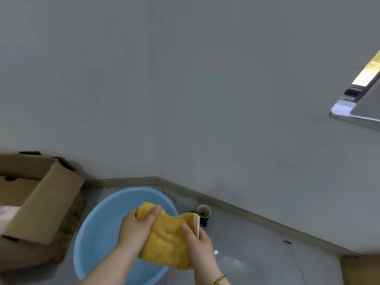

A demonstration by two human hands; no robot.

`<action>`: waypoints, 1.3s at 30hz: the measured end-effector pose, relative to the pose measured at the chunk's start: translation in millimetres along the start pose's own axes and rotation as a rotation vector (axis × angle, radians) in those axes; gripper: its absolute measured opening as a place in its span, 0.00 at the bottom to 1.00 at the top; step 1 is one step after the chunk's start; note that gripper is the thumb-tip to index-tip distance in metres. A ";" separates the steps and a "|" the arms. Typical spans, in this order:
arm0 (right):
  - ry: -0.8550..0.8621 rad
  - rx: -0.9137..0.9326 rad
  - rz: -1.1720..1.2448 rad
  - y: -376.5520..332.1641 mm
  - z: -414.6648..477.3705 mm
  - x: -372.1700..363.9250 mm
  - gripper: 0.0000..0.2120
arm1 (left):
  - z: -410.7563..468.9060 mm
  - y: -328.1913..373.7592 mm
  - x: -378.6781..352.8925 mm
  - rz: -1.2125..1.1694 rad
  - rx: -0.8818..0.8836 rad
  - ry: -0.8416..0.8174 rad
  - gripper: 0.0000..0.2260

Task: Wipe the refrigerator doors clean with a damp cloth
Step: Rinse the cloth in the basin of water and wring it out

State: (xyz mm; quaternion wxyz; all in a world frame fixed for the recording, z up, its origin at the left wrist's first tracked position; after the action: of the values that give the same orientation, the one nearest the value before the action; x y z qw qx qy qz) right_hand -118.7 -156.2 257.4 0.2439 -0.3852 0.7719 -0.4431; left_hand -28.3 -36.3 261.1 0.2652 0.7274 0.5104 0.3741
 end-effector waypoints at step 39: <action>-0.152 0.115 -0.771 320.1 305.2 -178.2 0.06 | 370.4 -279.5 -5.5 0.102 0.187 0.140 0.23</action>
State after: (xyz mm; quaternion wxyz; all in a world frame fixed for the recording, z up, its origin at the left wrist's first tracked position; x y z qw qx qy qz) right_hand 83.3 -63.7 -164.5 0.1371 -0.6641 0.5246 -0.5148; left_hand 120.4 51.6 -169.6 0.1407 0.7461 0.5228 0.3876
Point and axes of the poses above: each hand's wrist, its own z-axis towards the middle knuckle, its own x-axis out of the back of the hand, y = z × x, the point moved 3 cm from there along z, towards the middle knuckle, and after that the axes turned 8 degrees about x, right-handed, at the moved point
